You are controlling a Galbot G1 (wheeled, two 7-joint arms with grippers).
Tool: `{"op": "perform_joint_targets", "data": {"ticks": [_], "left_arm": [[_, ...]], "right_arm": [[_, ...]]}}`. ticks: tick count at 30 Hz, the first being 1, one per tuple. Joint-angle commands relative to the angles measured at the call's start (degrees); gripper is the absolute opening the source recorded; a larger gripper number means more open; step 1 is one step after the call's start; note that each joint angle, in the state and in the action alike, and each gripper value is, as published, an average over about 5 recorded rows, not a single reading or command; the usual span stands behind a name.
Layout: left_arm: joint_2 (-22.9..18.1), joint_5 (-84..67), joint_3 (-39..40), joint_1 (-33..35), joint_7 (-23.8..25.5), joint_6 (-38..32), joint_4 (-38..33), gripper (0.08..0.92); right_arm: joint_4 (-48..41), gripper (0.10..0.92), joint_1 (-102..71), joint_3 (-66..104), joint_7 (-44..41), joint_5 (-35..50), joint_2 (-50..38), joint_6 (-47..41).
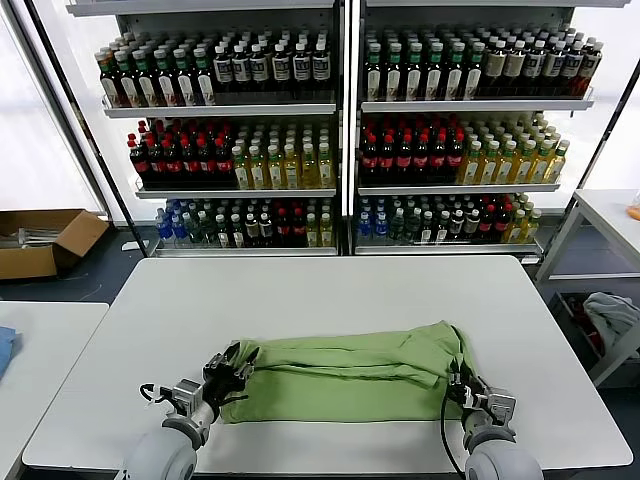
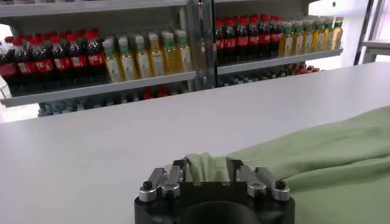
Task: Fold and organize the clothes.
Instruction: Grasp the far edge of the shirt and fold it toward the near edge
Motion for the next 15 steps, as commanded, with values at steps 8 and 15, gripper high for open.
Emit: {"op": "perform_joint_targets", "data": {"ticks": [8, 15], "left_arm": [[-1.9, 3.3, -0.9, 4.9, -2.2, -0.1, -7.5, 0.736], [-6.7, 3.2, -1.8, 6.4, -3.4, -0.1, -7.4, 0.821]], "right_arm": [[13.6, 0.622, -4.2, 2.7, -0.1, 4.9, -0.9, 0.9], [19.1, 0.797, -5.1, 1.8, 0.0, 6.0, -1.1, 0.5]]}}
